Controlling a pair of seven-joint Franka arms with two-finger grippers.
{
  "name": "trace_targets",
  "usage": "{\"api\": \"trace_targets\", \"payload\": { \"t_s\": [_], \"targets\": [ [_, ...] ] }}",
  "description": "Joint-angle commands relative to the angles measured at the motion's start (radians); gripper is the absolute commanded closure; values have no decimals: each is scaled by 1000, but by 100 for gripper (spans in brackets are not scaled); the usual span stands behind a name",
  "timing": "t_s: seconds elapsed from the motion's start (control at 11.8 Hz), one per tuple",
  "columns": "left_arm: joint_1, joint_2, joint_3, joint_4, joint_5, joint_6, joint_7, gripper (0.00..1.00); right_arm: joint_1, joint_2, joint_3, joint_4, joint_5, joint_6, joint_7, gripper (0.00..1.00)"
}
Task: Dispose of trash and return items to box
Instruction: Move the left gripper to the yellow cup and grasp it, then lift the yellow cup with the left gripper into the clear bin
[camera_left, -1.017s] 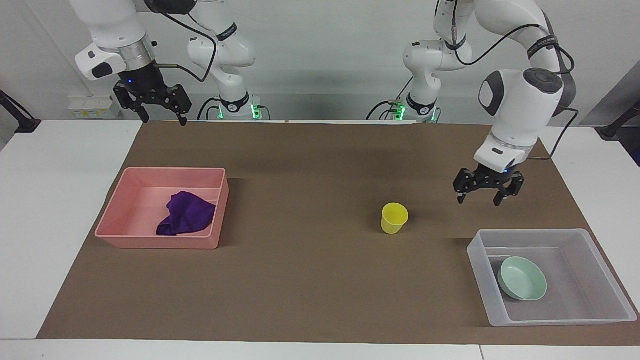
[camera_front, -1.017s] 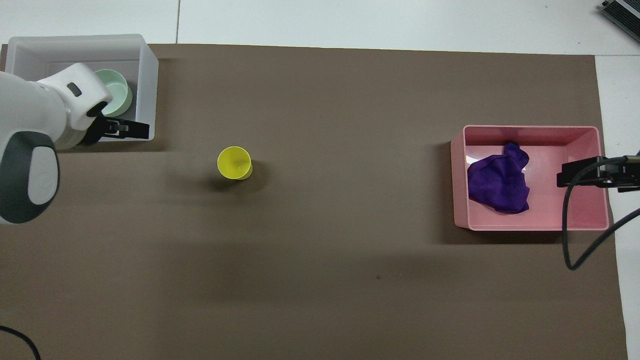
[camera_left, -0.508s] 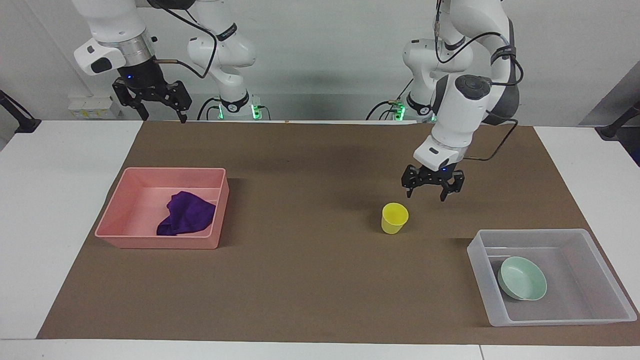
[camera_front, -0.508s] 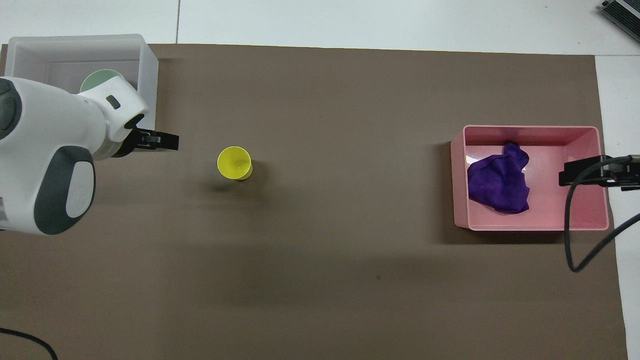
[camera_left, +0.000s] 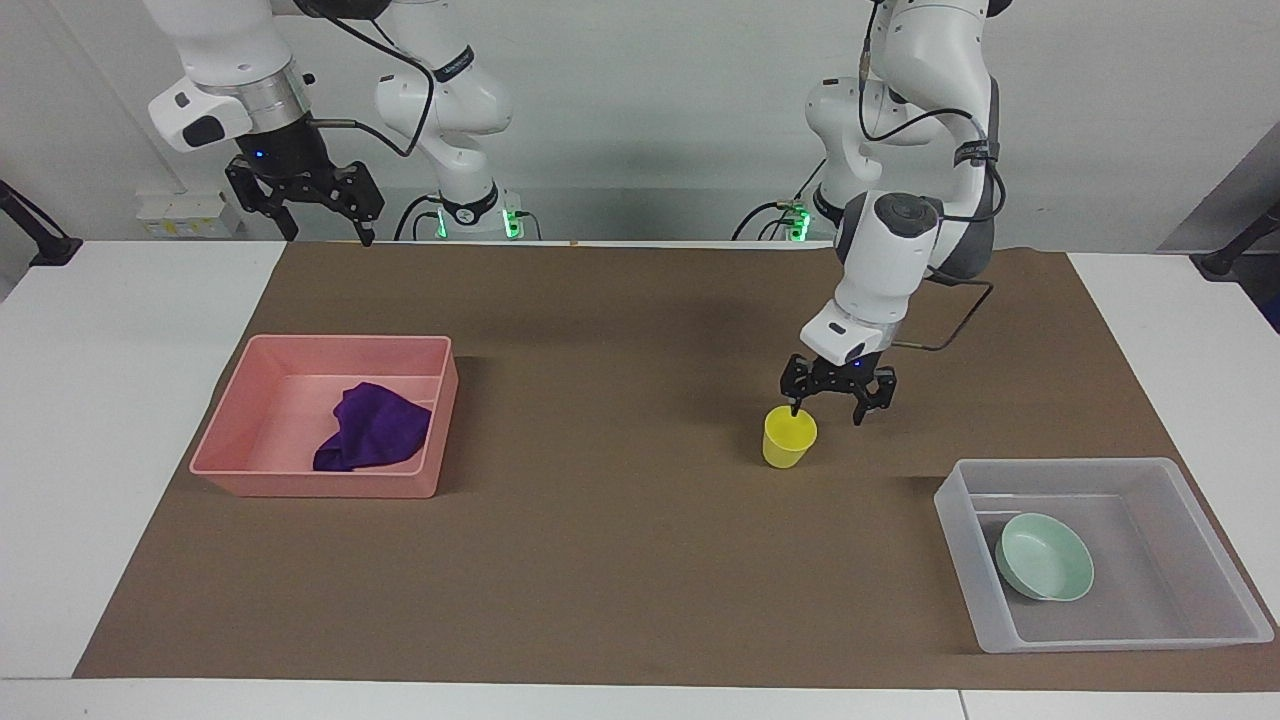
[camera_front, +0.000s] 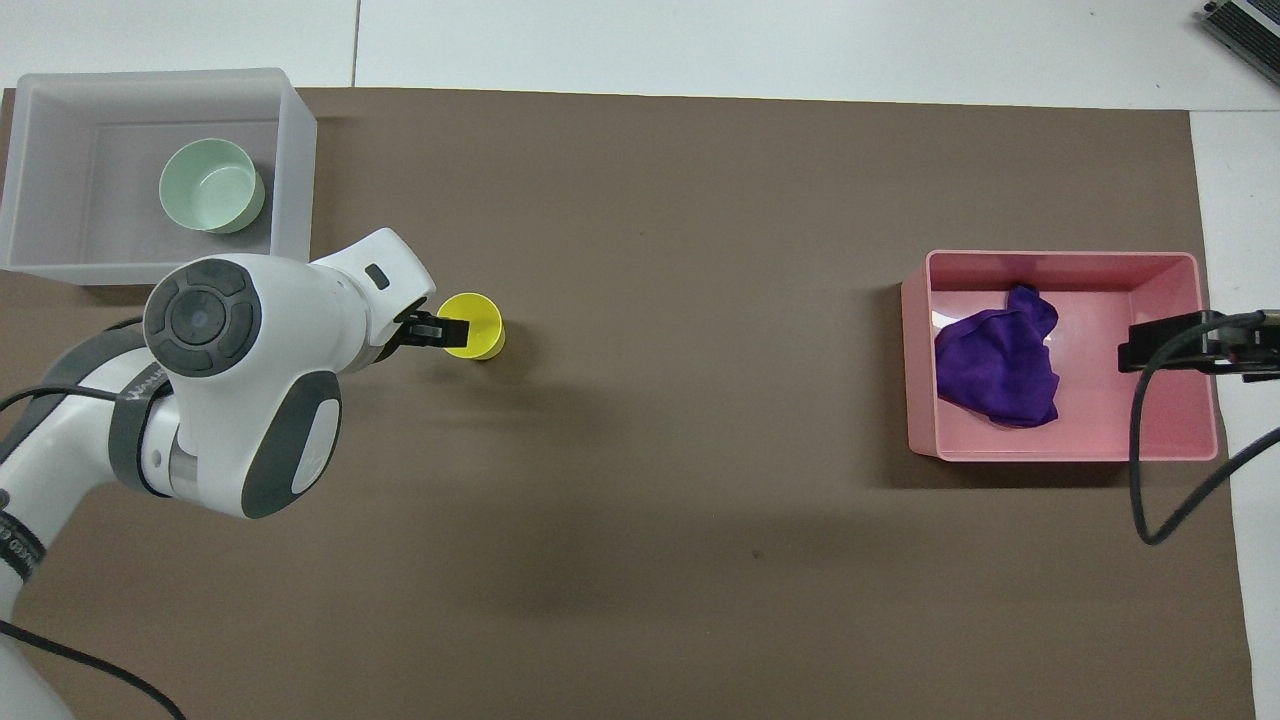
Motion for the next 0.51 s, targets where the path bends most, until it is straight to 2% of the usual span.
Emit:
{"api": "trace_targets", "payload": {
  "t_s": [0.0, 0.17, 0.25, 0.42],
  "targets": [
    [-25, 48, 15, -9, 18, 78, -15, 8, -4, -7, 4, -7, -2, -13, -17, 0],
    [-27, 49, 15, -9, 16, 76, -51, 85, -4, -7, 4, -7, -4, -12, -17, 0],
    [-27, 49, 15, -9, 16, 76, -74, 100, -4, -7, 4, -7, -2, -12, -17, 0],
    [-27, 48, 15, -5, 16, 67, -95, 100, -4, -8, 4, -13, -2, -10, -17, 0]
  ]
}}
